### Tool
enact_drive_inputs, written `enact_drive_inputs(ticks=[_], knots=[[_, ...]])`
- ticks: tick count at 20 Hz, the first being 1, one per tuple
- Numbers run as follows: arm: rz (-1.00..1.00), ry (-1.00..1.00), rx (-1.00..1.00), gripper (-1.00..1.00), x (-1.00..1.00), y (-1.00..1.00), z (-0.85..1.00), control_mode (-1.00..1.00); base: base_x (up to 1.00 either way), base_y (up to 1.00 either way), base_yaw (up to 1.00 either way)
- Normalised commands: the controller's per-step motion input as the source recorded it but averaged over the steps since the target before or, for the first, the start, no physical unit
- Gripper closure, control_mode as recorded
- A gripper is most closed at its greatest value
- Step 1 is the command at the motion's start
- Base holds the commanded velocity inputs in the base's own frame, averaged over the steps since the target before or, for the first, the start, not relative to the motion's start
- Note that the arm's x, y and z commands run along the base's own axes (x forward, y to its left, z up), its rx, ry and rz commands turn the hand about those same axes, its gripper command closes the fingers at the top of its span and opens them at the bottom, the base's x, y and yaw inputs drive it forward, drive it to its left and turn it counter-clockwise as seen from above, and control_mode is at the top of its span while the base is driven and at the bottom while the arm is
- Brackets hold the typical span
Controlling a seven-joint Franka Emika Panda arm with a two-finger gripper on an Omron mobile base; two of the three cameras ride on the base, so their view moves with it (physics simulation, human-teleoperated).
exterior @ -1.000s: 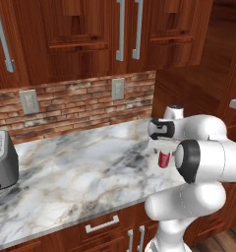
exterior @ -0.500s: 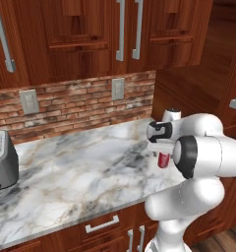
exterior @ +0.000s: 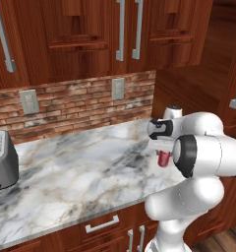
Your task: Four empty soda cans are scattered around the kitchen. Gather all the cans and cluster them next to the stove for recycling.
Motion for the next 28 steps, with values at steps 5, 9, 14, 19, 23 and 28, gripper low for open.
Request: enact_drive_inputs(ticks=[5, 9, 14, 19, 23, 28], knots=[[-0.05, -0.03, 0.06, 1.0, -0.57, 0.02, 0.53, -1.0, 0.0, 0.0, 0.0], [-0.02, -0.06, 0.05, 1.0, -0.56, 0.08, 0.8, -1.0, 0.0, 0.0, 0.0], [0.0, -0.01, 0.04, 1.0, -0.66, 0.11, 0.58, -1.0, 0.0, 0.0, 0.0], [0.01, -0.09, 0.02, 1.0, -0.74, 0.1, 0.23, -1.0, 0.0, 0.0, 0.0], [0.01, -0.11, 0.01, 1.0, -0.6, 0.08, 0.02, -1.0, 0.0, 0.0, 0.0], [0.0, 0.0, 0.0, 1.0, -0.33, 0.18, 0.0, -1.0, 0.0, 0.0, 0.0]])
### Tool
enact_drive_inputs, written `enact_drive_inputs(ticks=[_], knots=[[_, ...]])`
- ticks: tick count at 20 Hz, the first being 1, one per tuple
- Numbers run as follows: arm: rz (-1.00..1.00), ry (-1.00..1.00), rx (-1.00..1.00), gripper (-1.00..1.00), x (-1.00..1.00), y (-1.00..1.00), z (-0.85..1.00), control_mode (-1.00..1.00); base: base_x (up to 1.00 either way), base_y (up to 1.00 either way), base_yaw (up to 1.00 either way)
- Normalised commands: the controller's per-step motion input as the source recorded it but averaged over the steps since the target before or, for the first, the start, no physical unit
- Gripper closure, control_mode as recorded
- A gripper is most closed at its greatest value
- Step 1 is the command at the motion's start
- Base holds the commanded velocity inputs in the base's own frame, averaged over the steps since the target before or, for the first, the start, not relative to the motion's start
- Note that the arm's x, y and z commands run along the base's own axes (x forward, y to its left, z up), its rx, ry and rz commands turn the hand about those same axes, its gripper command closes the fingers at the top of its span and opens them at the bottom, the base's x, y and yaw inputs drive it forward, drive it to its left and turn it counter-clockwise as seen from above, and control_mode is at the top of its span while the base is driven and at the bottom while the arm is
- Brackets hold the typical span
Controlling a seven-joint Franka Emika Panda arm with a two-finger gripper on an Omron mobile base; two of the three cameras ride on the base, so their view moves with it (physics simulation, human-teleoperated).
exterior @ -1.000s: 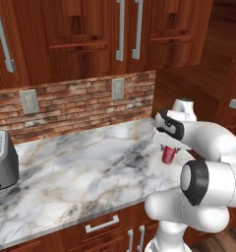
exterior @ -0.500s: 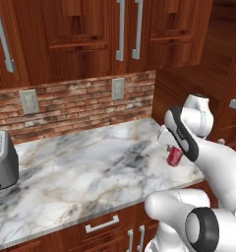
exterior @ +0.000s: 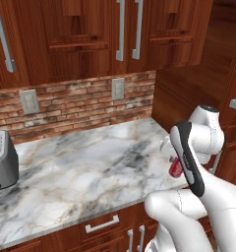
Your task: Four empty soda cans are scattered around the kitchen. Gather all the cans and cluster them next to the stove for recycling.
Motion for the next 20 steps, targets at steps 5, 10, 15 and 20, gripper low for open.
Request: enact_drive_inputs(ticks=[5, 10, 15, 20], knots=[[0.04, 0.05, -0.13, 1.0, -0.16, 0.23, 0.26, -1.0, 0.0, 0.0, 0.0], [0.11, 0.15, -0.22, 1.0, -0.08, 0.3, 0.21, -1.0, 0.0, 0.0, 0.0], [0.01, 0.01, -0.02, 1.0, -0.01, 0.06, 0.0, -1.0, 0.0, 0.0, 0.0], [0.0, 0.0, 0.0, 1.0, 0.0, 0.0, 0.0, 1.0, -0.04, 0.0, 0.0]])
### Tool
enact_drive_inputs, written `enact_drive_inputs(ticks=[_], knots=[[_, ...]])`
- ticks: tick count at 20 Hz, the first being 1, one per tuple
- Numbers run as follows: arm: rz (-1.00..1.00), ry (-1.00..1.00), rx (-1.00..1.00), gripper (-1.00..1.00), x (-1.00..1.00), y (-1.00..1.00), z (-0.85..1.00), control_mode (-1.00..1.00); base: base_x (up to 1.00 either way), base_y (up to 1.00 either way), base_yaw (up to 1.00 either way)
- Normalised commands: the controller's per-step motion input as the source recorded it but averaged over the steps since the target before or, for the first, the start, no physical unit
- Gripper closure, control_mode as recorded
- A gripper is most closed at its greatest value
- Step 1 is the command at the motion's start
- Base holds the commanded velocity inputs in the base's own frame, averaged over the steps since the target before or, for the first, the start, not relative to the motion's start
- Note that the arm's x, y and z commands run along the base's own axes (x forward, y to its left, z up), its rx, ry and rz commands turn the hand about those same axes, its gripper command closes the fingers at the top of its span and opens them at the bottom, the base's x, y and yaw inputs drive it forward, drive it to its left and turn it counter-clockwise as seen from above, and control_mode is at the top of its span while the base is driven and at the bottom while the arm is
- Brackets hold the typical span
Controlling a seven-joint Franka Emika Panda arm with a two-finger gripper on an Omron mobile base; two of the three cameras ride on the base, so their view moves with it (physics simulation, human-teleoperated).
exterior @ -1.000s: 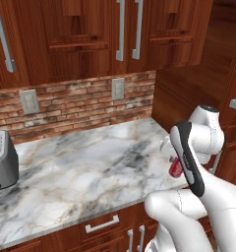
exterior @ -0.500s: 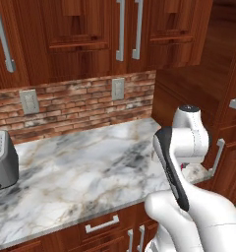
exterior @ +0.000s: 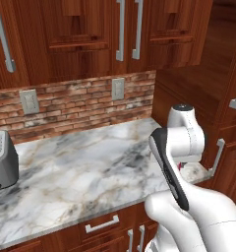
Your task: Four empty soda cans are scattered around the kitchen. Gather all the cans and cluster them next to the stove for recycling.
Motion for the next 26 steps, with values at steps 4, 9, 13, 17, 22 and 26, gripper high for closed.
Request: enact_drive_inputs(ticks=[4, 9, 13, 17, 22, 26], knots=[[0.0, 0.0, 0.0, 1.0, 0.0, 0.0, 0.0, 1.0, -0.33, 0.0, 0.0], [0.0, 0.0, 0.0, 1.0, 0.0, 0.0, 0.0, 1.0, -0.31, 0.19, 0.11], [0.0, 0.0, 0.0, 1.0, 0.0, 0.0, 0.0, 1.0, -0.14, 0.42, 0.42], [0.0, 0.0, 0.0, 1.0, 0.0, 0.0, 0.0, 1.0, -0.04, 0.27, 0.5], [0.0, 0.0, 0.0, 1.0, 0.0, 0.0, 0.0, 1.0, -0.09, 0.35, 0.46], [0.0, 0.0, 0.0, 1.0, 0.0, 0.0, 0.0, 1.0, -0.02, 0.32, 0.48]])
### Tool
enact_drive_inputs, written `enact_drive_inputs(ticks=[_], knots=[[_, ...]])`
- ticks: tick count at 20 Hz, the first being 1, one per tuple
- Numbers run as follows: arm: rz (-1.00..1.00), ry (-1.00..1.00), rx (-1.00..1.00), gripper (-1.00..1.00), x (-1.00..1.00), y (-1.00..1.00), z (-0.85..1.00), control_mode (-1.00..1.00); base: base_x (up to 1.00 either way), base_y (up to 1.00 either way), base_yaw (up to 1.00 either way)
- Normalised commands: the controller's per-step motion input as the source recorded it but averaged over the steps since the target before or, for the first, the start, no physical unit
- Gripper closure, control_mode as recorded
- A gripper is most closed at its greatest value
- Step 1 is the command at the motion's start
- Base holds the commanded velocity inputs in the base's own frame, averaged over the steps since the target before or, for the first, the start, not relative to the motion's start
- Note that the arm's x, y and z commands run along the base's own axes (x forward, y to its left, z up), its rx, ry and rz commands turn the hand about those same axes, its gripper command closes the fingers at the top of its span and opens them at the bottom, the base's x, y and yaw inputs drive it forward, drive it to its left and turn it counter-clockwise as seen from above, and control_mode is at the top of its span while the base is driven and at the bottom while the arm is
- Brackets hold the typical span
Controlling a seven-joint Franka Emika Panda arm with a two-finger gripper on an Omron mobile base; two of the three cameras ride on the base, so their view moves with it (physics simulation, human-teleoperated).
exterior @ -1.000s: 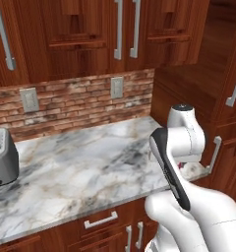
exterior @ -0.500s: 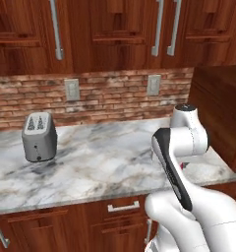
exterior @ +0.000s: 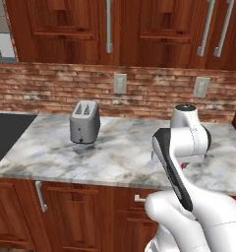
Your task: Four empty soda cans are scattered around the kitchen. Gather all the cans and cluster them next to the stove for recycling.
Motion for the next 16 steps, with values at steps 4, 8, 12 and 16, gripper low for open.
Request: enact_drive_inputs(ticks=[4, 8, 12, 16], knots=[[0.0, 0.0, 0.0, 1.0, 0.0, 0.0, 0.0, 1.0, -0.01, 0.27, 0.5], [0.0, 0.0, 0.0, 1.0, 0.0, 0.0, 0.0, 1.0, -0.02, 0.22, 0.5], [0.0, 0.0, 0.0, 1.0, 0.0, 0.0, 0.0, 1.0, -0.06, 0.29, 0.49], [0.0, 0.0, 0.0, 1.0, 0.0, 0.0, 0.0, 1.0, -0.1, 0.48, 0.44]])
